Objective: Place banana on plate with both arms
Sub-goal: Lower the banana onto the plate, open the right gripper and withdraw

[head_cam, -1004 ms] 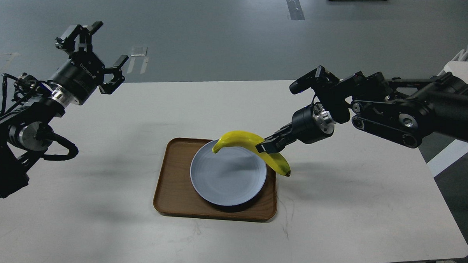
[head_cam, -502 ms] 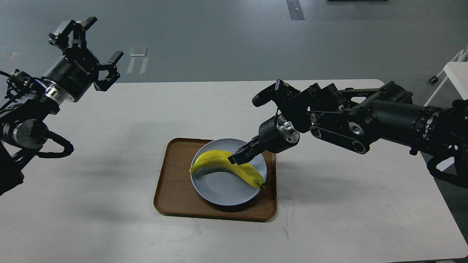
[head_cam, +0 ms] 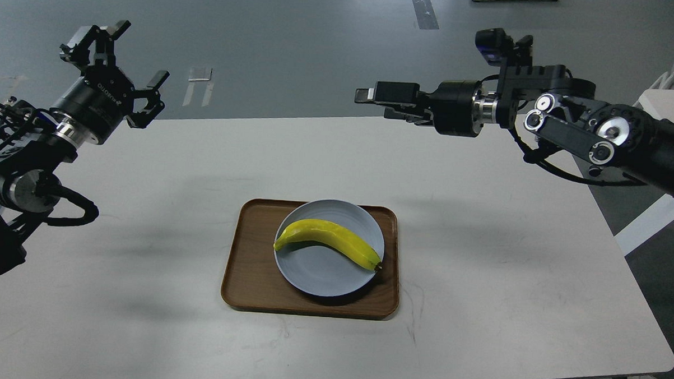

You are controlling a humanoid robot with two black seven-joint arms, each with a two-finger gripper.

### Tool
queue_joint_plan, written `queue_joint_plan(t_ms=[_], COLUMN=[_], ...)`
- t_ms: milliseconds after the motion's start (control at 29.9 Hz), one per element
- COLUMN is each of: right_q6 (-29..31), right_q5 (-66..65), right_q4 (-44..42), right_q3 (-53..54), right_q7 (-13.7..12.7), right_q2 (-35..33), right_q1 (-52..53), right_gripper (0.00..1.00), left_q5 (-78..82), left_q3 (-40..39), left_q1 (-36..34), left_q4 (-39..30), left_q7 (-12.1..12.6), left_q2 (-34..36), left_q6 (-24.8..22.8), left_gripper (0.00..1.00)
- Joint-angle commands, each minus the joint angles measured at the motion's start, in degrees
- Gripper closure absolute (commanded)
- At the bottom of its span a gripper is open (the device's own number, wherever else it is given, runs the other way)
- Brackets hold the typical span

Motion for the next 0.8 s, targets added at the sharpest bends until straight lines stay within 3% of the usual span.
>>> queue_joint_plan(t_ms=[0,368,770], right_q6=[0.0,0.0,0.1], right_q5=[13.0,20.2,20.2], right_q4=[0.0,-2.0,-2.0], right_q3=[9.3,32.6,33.9], right_q7=[0.0,0.0,0.0], right_q2=[-2.4,3.7,4.1], right_q1=[-9.3,-29.4,-33.0], right_gripper=[0.0,0.0,0.0], left_q5=[0.0,0.3,0.4], left_q3=[0.1,0.5,0.7], left_q1=[0.2,0.9,0.8], left_q4=[0.0,2.7,3.8], left_q7=[0.0,0.0,0.0], left_q2=[-1.6,-8.2,-9.8], left_q6=[0.0,0.0,0.0], left_gripper=[0.02,0.02,0.02])
